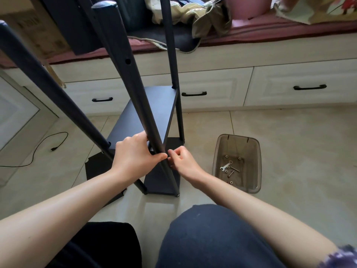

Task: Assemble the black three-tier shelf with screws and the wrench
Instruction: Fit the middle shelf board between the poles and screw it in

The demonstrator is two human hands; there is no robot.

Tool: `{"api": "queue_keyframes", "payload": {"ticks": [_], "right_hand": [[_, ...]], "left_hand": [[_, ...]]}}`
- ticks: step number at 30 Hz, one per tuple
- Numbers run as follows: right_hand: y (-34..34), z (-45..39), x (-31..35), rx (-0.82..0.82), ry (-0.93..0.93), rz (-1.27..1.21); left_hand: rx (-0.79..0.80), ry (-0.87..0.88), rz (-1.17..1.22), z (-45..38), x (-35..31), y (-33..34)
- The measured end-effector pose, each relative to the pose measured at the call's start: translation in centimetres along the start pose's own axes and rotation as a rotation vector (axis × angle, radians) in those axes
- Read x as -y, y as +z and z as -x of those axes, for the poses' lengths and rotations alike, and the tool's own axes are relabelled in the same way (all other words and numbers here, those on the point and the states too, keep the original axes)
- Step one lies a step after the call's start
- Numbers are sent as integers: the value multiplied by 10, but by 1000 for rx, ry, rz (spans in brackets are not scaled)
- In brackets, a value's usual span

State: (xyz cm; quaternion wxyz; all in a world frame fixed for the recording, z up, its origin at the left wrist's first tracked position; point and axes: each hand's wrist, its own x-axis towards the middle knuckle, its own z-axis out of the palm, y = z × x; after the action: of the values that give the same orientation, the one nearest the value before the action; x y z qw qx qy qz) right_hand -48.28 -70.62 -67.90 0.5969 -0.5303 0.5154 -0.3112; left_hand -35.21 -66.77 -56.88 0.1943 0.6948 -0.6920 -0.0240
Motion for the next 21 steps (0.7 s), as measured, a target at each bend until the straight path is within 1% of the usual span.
{"api": "queue_keyframes", "payload": {"ticks": [2, 4, 7, 10, 12, 15, 17, 21], "right_hand": [[9, -2, 1, 59, 3, 8], [13, -4, 3, 102, 14, -69], [18, -8, 3, 107, 3, -139], [27, -9, 8, 76, -26, -175], [31, -12, 15, 61, -62, -179], [37, -19, 27, 60, -86, -174], [45, -22, 35, 68, -99, -169], [73, -28, 45, 56, -118, -101]], "left_hand": [[40, -58, 9, -2, -1, 0], [63, -98, 29, -4, 0, -1], [74, -116, 72, -6, 3, -5], [94, -131, 148, -8, 14, -20], [115, -130, 233, -10, 26, -33], [147, -149, 439, -12, 51, -46], [154, -218, 558, -10, 72, -50], [122, -349, 718, 4, 121, -47]]}}
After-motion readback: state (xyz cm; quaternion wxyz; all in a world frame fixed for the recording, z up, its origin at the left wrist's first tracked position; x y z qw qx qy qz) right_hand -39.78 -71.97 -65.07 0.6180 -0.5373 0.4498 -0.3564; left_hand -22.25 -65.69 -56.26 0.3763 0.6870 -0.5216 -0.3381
